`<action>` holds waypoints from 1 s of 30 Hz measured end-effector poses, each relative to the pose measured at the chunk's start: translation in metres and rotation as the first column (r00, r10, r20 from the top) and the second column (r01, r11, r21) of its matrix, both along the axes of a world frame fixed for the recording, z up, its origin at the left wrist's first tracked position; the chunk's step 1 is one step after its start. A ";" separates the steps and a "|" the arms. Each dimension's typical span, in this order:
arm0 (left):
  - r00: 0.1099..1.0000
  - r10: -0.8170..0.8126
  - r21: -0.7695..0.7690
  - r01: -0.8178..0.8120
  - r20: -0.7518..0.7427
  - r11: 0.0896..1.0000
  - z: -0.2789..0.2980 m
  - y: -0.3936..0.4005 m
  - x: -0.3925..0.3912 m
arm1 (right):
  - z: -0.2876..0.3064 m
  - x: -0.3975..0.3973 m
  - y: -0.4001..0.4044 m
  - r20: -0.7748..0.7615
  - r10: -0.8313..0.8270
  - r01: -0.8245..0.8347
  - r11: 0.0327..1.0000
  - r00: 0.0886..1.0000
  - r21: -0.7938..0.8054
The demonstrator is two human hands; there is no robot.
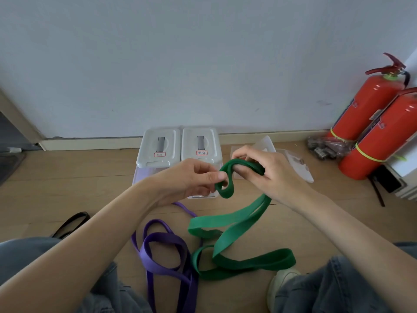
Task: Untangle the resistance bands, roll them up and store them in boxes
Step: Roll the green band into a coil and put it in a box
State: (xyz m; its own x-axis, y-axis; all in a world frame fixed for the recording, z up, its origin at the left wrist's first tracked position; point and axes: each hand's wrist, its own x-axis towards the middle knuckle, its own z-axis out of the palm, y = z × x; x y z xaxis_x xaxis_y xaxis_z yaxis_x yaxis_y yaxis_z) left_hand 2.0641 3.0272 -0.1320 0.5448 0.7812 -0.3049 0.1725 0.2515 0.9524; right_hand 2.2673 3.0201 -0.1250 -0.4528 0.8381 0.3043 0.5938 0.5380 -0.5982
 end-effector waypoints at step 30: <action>0.991 -0.125 -0.086 0.121 -0.046 0.989 -0.002 0.010 -0.020 | 0.003 -0.014 0.006 0.202 0.148 -0.147 0.989 0.968 -0.018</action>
